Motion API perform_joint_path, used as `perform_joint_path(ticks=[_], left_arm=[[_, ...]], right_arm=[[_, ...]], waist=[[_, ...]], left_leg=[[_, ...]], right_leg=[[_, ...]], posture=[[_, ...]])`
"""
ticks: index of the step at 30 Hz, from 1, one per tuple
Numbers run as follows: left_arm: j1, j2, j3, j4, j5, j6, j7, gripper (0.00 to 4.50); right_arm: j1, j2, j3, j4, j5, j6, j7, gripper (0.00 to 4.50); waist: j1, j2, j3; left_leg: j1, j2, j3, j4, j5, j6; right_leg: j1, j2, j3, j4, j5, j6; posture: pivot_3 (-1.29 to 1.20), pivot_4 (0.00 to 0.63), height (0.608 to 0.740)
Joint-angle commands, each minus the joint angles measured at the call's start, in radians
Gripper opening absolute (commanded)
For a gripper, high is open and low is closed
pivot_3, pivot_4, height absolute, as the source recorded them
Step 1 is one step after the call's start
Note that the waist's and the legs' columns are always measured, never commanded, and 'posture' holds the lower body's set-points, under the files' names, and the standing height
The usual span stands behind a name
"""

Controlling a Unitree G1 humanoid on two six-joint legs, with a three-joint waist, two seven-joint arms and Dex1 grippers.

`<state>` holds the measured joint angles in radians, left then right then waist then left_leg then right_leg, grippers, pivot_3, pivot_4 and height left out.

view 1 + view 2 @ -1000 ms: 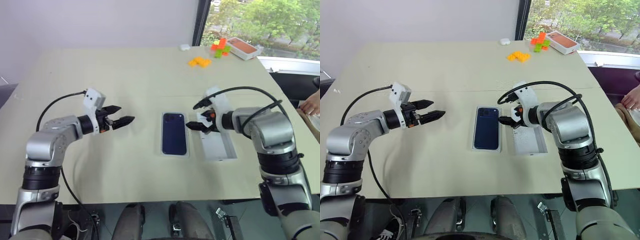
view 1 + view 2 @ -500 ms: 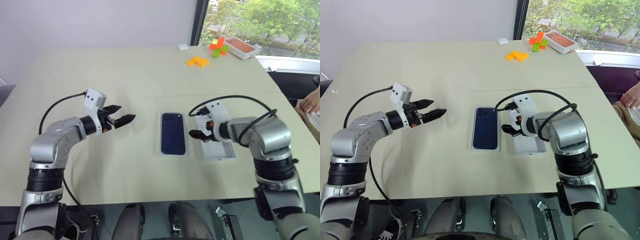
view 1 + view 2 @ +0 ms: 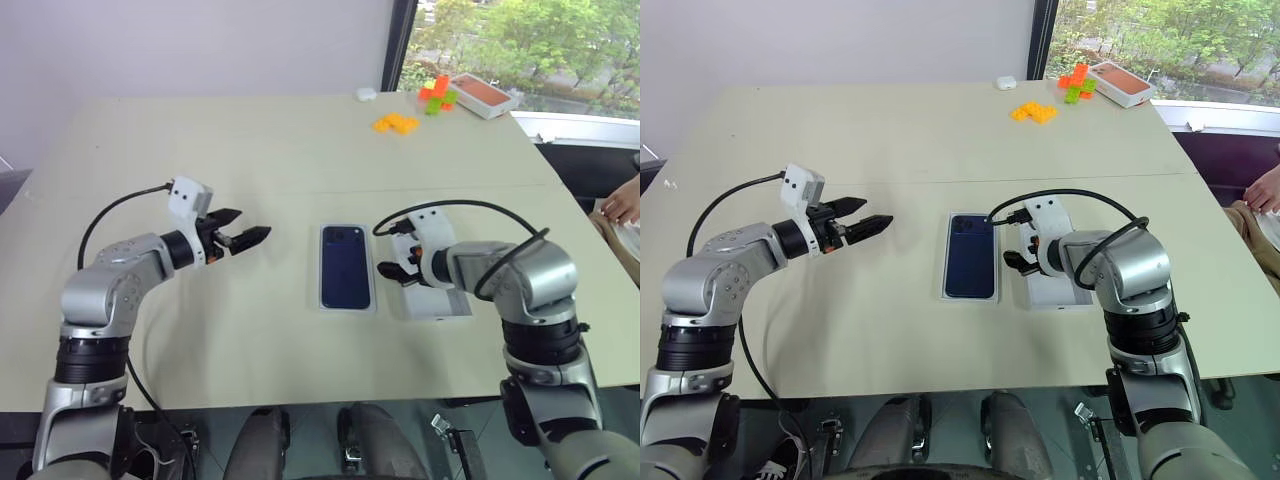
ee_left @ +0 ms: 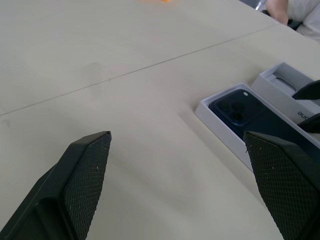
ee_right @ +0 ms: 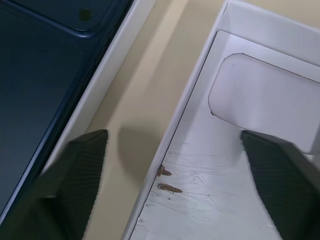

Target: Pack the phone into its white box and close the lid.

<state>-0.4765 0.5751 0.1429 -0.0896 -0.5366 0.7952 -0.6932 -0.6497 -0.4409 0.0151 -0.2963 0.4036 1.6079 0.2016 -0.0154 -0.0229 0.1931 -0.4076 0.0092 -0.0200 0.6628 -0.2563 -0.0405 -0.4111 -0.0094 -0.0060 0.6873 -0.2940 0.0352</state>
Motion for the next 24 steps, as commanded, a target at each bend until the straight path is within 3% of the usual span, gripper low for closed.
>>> perform_joint_path(ticks=[1,6,12,19,24], left_arm=[[-0.019,-0.002,0.017,-0.022,-0.011,-0.012,0.008,4.5],[-0.025,-0.005,0.023,-0.021,-0.017,-0.006,0.016,4.5],[-0.024,-0.002,0.031,-0.021,-0.029,0.006,0.028,4.5],[-0.029,0.001,0.035,-0.012,-0.032,0.003,0.035,4.5],[-0.05,-0.005,0.067,0.014,-0.049,0.0,0.046,4.5]], right_arm=[[0.009,-0.007,-0.029,-0.025,0.053,0.007,-0.039,2.68],[0.014,-0.013,-0.019,-0.026,0.108,0.007,-0.094,0.09],[-0.022,-0.002,-0.044,0.02,0.096,0.007,-0.176,0.03],[-0.189,0.127,-0.182,0.08,0.048,-0.067,-0.213,0.03],[-0.353,0.351,-0.478,0.15,0.172,-0.133,-0.166,0.03]], waist=[[0.0,0.0,0.0],[0.0,0.0,0.0],[0.0,0.0,0.0],[-0.002,0.0,0.0],[-0.003,0.0,0.0]], left_leg=[[0.0,0.0,0.0,0.0,0.0,0.0],[0.0,0.0,0.0,0.0,0.0,0.0],[0.0,0.0,0.0,0.0,0.0,0.0],[0.0,0.0,0.001,0.0,0.0,0.0],[-0.001,0.001,0.001,-0.002,0.0,0.0]], right_leg=[[0.0,0.0,0.0,0.0,0.0,0.0],[0.0,0.0,0.0,0.0,0.0,0.0],[0.0,0.0,0.0,0.0,0.0,0.0],[-0.001,0.0,0.0,0.0,0.0,0.0],[-0.003,0.001,0.001,0.0,0.0,0.0]], posture=[[0.0,0.15,0.74],[0.0,0.15,0.74],[0.0,0.15,0.74],[0.0,0.15,0.74],[0.0,0.15,0.74]])
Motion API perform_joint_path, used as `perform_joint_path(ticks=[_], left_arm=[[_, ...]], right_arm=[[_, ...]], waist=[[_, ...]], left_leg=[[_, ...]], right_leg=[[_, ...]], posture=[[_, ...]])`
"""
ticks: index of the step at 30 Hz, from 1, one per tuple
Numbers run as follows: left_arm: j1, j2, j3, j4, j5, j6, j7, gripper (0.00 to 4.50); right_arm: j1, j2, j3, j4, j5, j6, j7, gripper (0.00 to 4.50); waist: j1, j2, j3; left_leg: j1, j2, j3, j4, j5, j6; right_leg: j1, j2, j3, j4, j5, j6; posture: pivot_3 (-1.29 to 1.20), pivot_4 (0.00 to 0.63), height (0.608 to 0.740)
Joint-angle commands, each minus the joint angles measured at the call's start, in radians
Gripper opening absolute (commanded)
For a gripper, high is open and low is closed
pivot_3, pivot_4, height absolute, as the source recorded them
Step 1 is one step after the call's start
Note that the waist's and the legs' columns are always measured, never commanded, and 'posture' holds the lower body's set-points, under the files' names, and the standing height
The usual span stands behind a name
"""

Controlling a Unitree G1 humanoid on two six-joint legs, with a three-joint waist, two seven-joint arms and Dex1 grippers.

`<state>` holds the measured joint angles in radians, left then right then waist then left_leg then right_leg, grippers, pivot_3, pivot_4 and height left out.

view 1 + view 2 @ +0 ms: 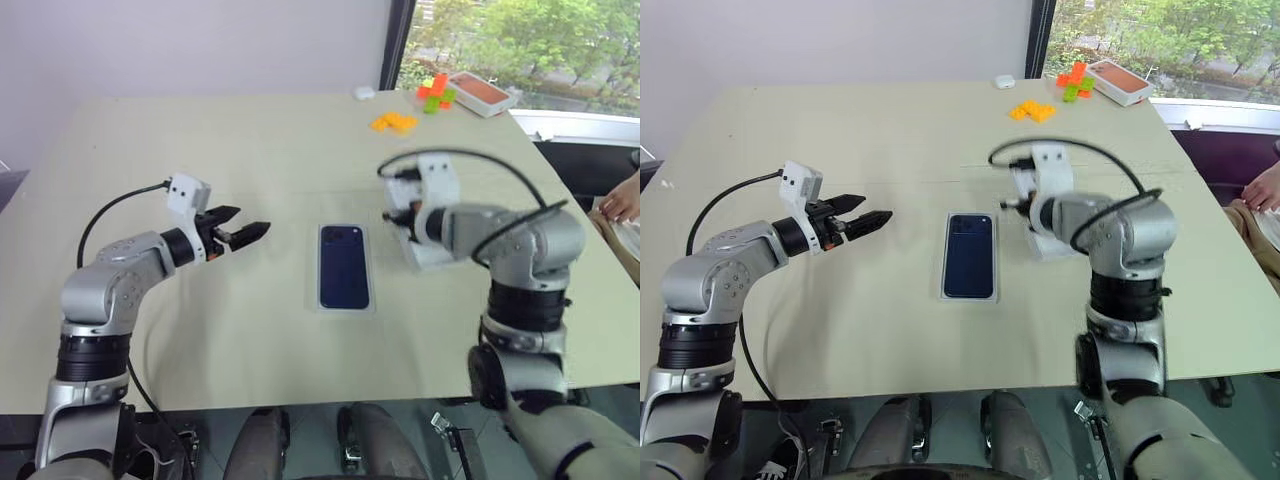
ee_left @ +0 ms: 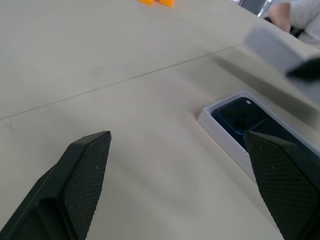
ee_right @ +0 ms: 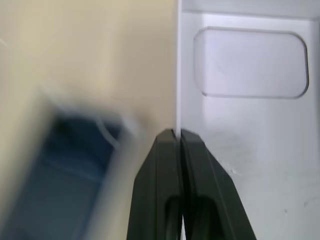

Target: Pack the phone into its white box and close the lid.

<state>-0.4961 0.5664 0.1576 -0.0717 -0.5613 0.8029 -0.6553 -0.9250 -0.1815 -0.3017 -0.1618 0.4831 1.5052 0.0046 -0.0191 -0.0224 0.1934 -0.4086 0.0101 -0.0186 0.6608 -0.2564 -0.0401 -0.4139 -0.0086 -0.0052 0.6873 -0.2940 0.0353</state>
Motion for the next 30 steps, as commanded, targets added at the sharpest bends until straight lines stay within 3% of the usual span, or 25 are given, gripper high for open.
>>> perform_joint_path(ticks=[1,3,7,12,16,21,30], left_arm=[[-0.035,0.003,0.06,0.0,-0.029,-0.006,0.011,4.5],[-0.04,0.004,0.07,0.005,-0.033,-0.01,0.014,4.5],[-0.045,0.0,0.09,0.002,-0.045,-0.014,0.022,4.5],[-0.04,-0.005,0.094,-0.018,-0.055,-0.011,0.032,4.5],[-0.03,-0.009,0.1,-0.036,-0.071,-0.003,0.041,4.5],[-0.021,-0.008,0.102,-0.052,-0.086,0.0,0.056,4.5],[-0.012,-0.013,0.096,-0.071,-0.101,0.006,0.075,4.5]], right_arm=[[-0.125,0.146,-0.255,0.044,0.132,-0.011,0.029,0.03],[-0.22,0.238,-0.454,0.111,0.206,0.033,0.003,0.03],[-0.331,0.341,-0.724,0.209,0.335,0.101,-0.039,0.03],[-0.273,0.412,-0.762,0.291,0.566,0.109,-0.168,0.03],[-0.156,0.49,-0.725,0.279,0.695,0.109,-0.304,0.03],[-0.113,0.528,-0.701,0.297,0.867,0.089,-0.45,0.03],[0.086,0.457,-0.388,0.285,1.171,-0.073,-0.606,0.03]], waist=[[0.001,0.0,0.0],[0.003,0.0,0.0],[0.008,0.0,0.0],[0.002,0.0,0.0],[0.001,0.0,0.0],[-0.007,0.0,0.0],[-0.024,0.0,0.0]], left_leg=[[0.0,0.0,0.0,0.0,0.0,0.0],[0.0,0.0,0.0,-0.001,0.0,0.0],[0.0,0.0,0.0,-0.002,0.0,0.0],[0.0,0.0,0.001,-0.006,0.0,0.0],[-0.002,0.0,0.004,-0.009,0.001,0.001],[-0.002,0.001,0.009,-0.011,0.001,0.001],[-0.002,0.001,0.01,-0.011,0.001,0.001]], right_leg=[[0.0,0.0,0.0,0.0,0.0,0.0],[0.0,0.0,0.0,0.0,0.0,0.0],[0.0,-0.001,0.0,-0.002,0.0,0.0],[-0.001,-0.002,0.001,-0.004,0.0,0.0],[-0.005,-0.002,0.002,-0.004,0.0,0.0],[-0.009,-0.001,0.007,-0.003,0.0,0.0],[-0.009,-0.001,0.007,-0.003,0.0,0.0]], posture=[[0.0,0.15,0.74],[0.0,0.15,0.74],[0.0,0.15,0.74],[0.0,0.15,0.74],[0.0,0.15,0.74],[0.0,0.15,0.74],[0.0,0.15,0.74]])
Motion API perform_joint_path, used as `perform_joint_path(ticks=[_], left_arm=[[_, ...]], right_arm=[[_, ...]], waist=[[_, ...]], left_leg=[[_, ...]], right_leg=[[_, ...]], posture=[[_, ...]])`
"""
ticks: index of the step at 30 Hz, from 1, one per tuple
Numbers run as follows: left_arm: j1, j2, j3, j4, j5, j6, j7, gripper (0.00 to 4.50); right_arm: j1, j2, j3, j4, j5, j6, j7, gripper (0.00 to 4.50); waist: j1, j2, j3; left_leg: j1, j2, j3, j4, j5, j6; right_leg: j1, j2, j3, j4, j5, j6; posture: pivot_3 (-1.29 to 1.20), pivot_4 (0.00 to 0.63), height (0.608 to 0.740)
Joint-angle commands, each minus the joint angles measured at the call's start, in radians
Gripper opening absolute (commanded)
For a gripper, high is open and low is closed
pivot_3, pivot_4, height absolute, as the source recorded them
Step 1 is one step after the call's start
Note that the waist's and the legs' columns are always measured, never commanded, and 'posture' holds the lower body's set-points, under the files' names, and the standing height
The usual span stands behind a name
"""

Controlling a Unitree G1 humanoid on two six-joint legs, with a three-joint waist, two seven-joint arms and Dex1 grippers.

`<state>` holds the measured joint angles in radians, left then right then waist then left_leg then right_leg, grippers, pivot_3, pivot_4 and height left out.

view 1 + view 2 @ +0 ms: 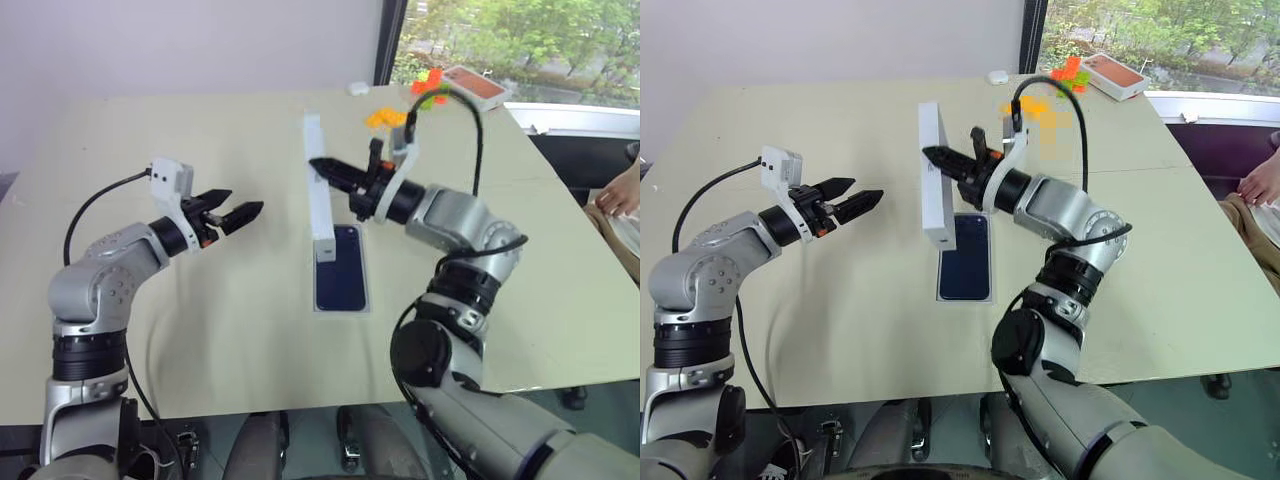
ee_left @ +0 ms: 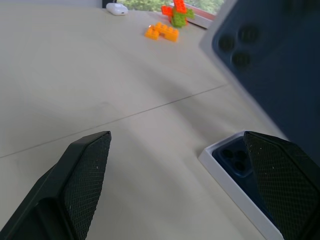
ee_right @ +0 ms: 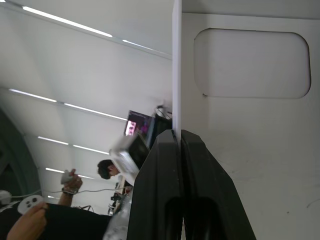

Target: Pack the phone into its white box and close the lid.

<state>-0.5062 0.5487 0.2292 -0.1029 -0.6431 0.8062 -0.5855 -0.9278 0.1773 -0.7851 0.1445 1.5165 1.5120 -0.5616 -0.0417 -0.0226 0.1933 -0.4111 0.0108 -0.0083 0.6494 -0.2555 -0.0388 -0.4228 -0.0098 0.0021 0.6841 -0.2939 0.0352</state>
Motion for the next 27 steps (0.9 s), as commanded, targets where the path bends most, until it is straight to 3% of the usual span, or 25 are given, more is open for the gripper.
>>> perform_joint_path(ticks=[1,9,15,27], left_arm=[[-0.002,0.005,0.022,-0.04,-0.019,0.003,0.005,4.5],[-0.001,-0.002,0.014,-0.04,-0.018,0.006,0.006,4.5],[0.004,0.0,0.009,-0.041,-0.016,0.003,-0.002,4.5],[0.074,0.006,-0.009,-0.07,-0.021,0.003,-0.035,4.5]], right_arm=[[0.11,0.083,0.134,-0.025,0.171,-0.111,-0.054,0.03],[0.22,-0.008,0.406,-0.078,0.447,-0.363,-0.158,0.03],[0.32,-0.026,0.531,-0.132,0.456,-0.44,-0.143,0.03],[0.34,-0.077,0.634,-0.093,0.375,-0.609,-0.091,0.03]], waist=[[-0.003,0.0,0.0],[-0.002,0.0,0.0],[-0.003,-0.001,0.0],[-0.002,-0.001,0.0]], left_leg=[[0.0,0.0,0.0,0.0,0.0,0.0],[0.0,0.001,0.001,-0.001,0.0,0.0],[-0.001,0.001,0.002,0.0,0.0,0.0],[0.0,0.001,0.003,0.0,0.0,0.0]], right_leg=[[0.0,0.0,0.0,0.0,0.0,0.0],[-0.001,0.001,0.001,0.0,0.0,0.0],[-0.002,0.001,0.002,0.0,0.001,0.001],[-0.002,0.001,0.003,0.0,0.001,0.001]], posture=[[0.0,0.15,0.74],[0.0,0.15,0.74],[0.0,0.15,0.74],[0.0,0.15,0.74]])
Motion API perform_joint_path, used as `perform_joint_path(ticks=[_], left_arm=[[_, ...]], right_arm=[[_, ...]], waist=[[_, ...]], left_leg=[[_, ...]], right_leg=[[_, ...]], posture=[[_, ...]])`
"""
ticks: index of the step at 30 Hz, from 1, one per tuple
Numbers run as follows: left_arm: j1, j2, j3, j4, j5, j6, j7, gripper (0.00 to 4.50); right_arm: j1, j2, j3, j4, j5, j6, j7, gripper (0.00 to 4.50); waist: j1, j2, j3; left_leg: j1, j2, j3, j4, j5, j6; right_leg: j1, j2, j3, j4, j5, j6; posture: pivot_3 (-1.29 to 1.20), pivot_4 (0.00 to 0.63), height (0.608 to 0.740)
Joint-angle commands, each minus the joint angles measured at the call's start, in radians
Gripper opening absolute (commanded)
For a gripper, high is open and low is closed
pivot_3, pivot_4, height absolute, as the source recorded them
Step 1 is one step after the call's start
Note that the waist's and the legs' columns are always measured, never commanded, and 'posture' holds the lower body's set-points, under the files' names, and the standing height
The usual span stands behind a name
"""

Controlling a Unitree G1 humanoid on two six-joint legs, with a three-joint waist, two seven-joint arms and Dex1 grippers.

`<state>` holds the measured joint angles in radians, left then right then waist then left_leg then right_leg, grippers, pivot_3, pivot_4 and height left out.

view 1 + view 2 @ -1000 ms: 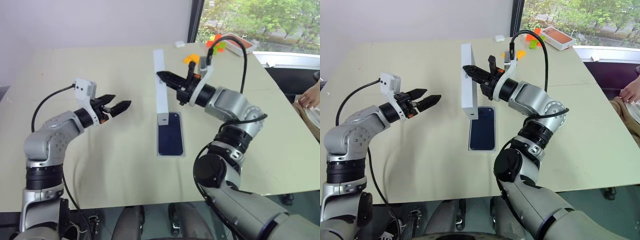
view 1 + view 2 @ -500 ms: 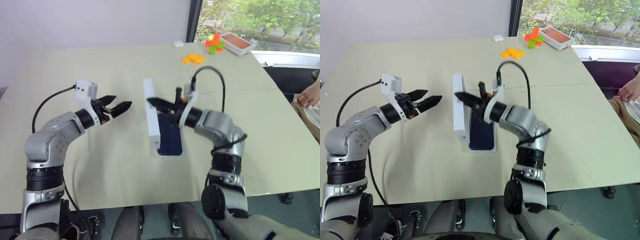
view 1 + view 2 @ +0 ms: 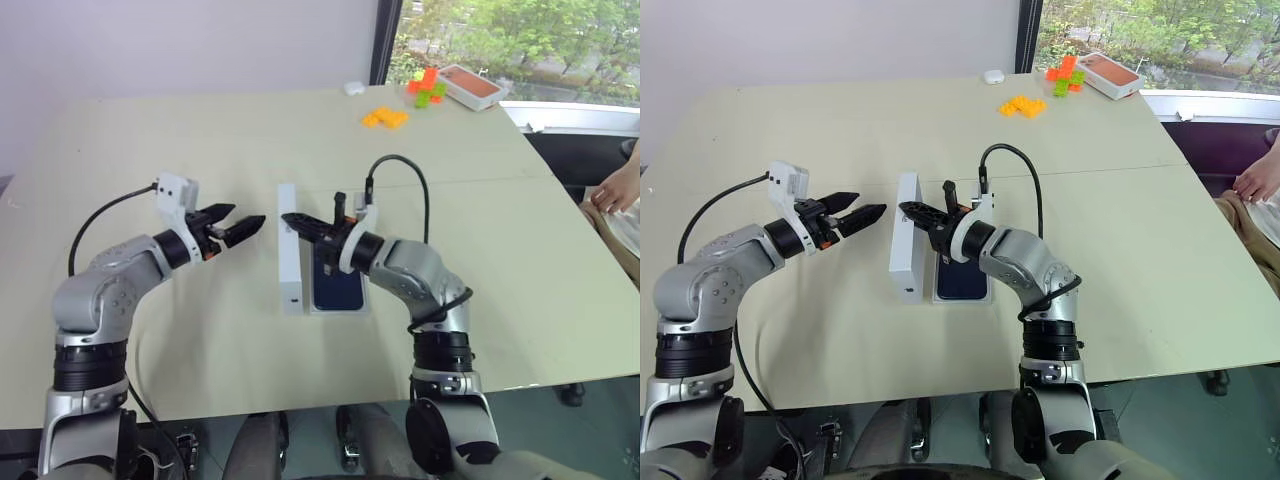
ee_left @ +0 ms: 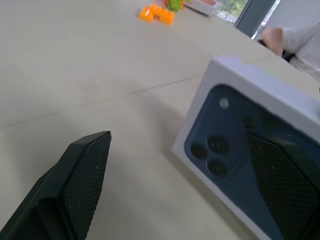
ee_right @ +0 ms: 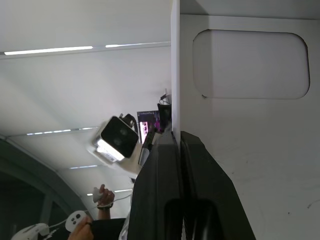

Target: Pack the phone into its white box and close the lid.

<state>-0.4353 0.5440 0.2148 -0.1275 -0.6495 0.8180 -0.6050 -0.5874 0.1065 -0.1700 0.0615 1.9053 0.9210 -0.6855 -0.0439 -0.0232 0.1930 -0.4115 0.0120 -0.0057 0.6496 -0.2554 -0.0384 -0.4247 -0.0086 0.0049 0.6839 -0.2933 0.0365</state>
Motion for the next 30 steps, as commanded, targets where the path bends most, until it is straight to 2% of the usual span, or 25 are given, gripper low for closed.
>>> perform_joint_path(ticks=[1,2,4,10,16,23,26,28,30], left_arm=[[0.01,0.01,0.001,-0.045,-0.01,-0.011,-0.018,4.5],[0.014,0.007,0.0,-0.044,-0.01,-0.011,-0.017,3.94],[0.021,0.003,0.0,-0.046,-0.016,-0.006,-0.019,3.2],[0.04,-0.01,-0.017,-0.05,-0.011,-0.015,-0.023,0.06],[0.043,-0.048,-0.06,-0.053,0.004,-0.02,-0.011,0.06],[0.026,-0.098,-0.131,-0.044,-0.027,0.059,-0.026,0.06],[0.016,-0.117,-0.148,-0.035,-0.011,0.052,-0.014,0.0],[0.015,-0.125,-0.156,-0.039,-0.01,0.052,-0.014,0.0],[0.01,-0.135,-0.159,-0.037,-0.009,0.051,-0.007,0.0]], right_arm=[[0.005,-0.011,0.025,-0.009,-0.023,-0.022,0.038,0.03],[0.011,-0.016,0.031,-0.009,-0.032,-0.025,0.042,0.0],[0.022,-0.025,0.038,-0.007,-0.055,-0.032,0.049,0.0],[0.041,-0.043,0.048,-0.008,-0.081,-0.048,0.061,0.0],[0.05,-0.056,0.054,-0.017,-0.107,-0.054,0.079,0.0],[0.055,-0.086,0.059,-0.023,-0.116,-0.038,0.11,0.0],[0.057,-0.095,0.062,-0.026,-0.111,-0.032,0.12,0.93],[0.056,-0.104,0.064,-0.028,-0.122,-0.028,0.127,2.01],[0.048,-0.131,0.07,-0.043,-0.148,-0.014,0.152,2.87]], waist=[[0.0,0.0,0.0],[0.0,0.0,0.0],[0.0,0.0,0.0],[0.001,0.0,0.0],[0.002,0.0,0.0],[0.002,0.0,0.0],[0.003,0.0,0.0],[0.003,0.0,0.0],[0.003,0.0,0.0]], left_leg=[[0.0,0.0,0.0,0.0,0.0,0.0],[0.0,0.0,0.0,0.0,0.0,0.0],[0.0,0.0,0.0,0.0,0.0,0.0],[0.0,0.0,0.0,0.0,0.0,0.0],[0.001,0.0,0.0,0.001,0.0,0.0],[0.001,0.0,0.0,0.001,0.0,0.0],[0.001,0.0,0.0,0.001,0.0,0.0],[0.001,0.0,0.0,0.001,0.0,0.0],[0.0,0.0,0.0,0.001,0.0,0.0]], right_leg=[[0.0,0.0,0.0,0.0,0.0,0.0],[0.0,0.0,0.0,0.0,0.0,0.0],[0.0,0.0,0.0,0.0,0.0,0.0],[0.0,0.0,0.0,0.001,0.0,0.0],[0.0,0.0,0.0,0.001,0.0,0.0],[0.001,0.0,0.0,0.001,0.0,0.0],[0.001,0.0,0.0,0.001,0.0,0.0],[0.001,0.0,0.0,0.001,0.0,0.0],[0.001,0.0,0.0,0.001,0.0,0.0]], posture=[[0.0,0.15,0.74],[0.0,0.15,0.74],[0.0,0.15,0.74],[0.0,0.15,0.74],[0.0,0.15,0.74],[0.0,0.15,0.74],[0.0,0.15,0.74],[0.0,0.15,0.74],[0.0,0.15,0.74]])
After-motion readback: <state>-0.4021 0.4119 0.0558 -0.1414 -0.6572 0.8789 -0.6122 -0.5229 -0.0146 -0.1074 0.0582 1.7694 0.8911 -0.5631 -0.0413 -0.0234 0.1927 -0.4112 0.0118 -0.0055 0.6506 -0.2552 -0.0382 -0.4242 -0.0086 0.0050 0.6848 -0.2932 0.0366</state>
